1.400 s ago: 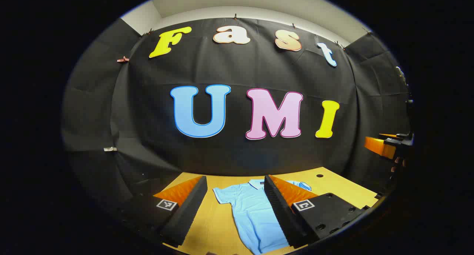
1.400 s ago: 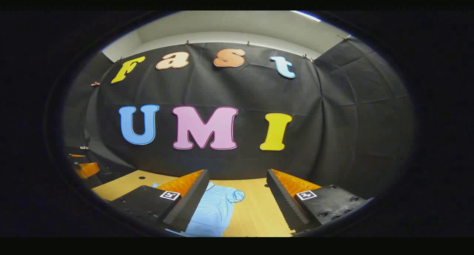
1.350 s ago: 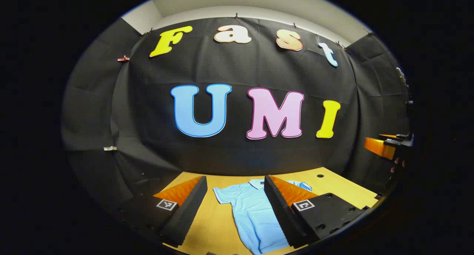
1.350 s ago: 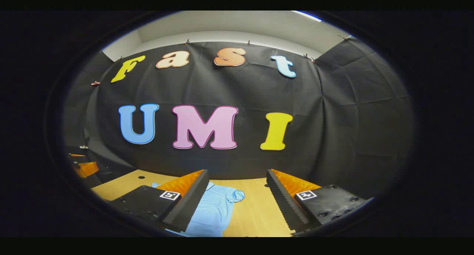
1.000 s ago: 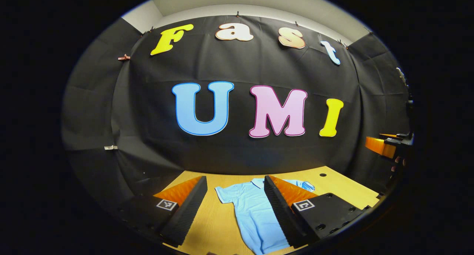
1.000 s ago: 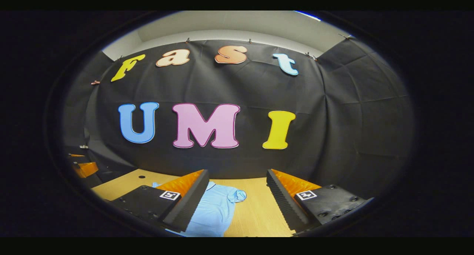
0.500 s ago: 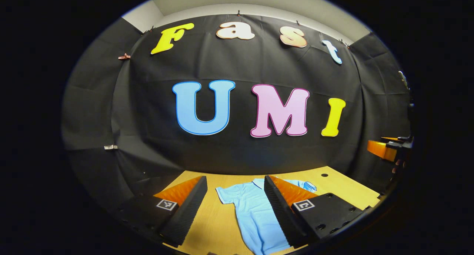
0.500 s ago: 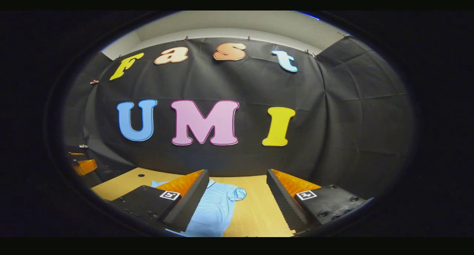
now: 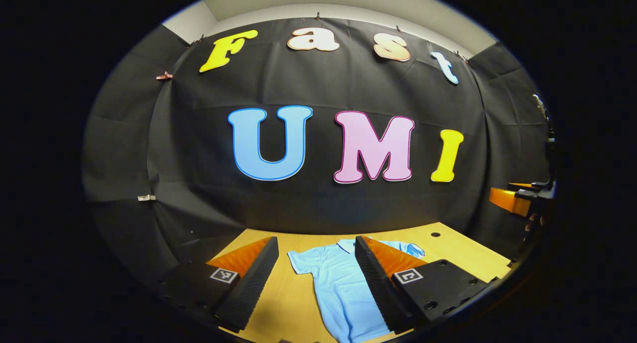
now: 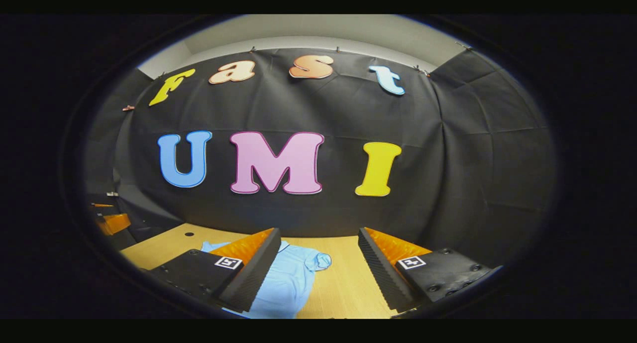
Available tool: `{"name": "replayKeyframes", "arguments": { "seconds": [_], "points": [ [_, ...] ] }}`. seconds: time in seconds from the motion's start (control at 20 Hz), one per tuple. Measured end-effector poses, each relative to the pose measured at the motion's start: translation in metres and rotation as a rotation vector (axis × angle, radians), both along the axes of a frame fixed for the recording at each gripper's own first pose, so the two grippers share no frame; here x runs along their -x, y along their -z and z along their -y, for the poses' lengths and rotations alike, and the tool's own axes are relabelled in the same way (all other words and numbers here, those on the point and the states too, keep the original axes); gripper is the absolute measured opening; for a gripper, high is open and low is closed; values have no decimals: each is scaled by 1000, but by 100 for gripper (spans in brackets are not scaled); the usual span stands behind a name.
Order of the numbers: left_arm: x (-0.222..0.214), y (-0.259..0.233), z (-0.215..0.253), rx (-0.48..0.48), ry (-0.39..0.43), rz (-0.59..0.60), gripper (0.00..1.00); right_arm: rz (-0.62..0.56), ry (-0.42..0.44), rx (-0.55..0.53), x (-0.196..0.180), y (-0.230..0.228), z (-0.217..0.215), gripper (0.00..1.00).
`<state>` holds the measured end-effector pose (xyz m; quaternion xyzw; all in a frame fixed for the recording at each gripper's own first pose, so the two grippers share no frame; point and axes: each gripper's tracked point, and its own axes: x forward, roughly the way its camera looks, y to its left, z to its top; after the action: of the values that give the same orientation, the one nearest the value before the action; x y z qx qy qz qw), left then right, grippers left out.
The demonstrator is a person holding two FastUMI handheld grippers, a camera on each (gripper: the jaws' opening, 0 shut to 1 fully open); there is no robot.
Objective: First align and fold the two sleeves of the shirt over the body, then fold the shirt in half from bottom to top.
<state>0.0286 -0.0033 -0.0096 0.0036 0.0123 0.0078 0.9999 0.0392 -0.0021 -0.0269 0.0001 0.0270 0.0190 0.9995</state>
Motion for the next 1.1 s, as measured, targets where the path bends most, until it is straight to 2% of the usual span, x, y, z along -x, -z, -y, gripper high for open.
{"name": "replayKeyframes", "arguments": {
  "seconds": [0.35,0.6,0.95,1.1],
  "points": [
    [-15,5,9,-15,-18,-22,98,-70,-27,26,-46,33,5,97],
    [-29,17,9,-15,-71,-60,98,-177,-69,28,-109,80,6,97],
    [-48,50,1,6,-203,-146,98,-426,-114,19,-204,204,7,98],
    [-56,60,-1,24,-262,-164,98,-526,-95,-12,-238,262,8,97]
  ]
}}
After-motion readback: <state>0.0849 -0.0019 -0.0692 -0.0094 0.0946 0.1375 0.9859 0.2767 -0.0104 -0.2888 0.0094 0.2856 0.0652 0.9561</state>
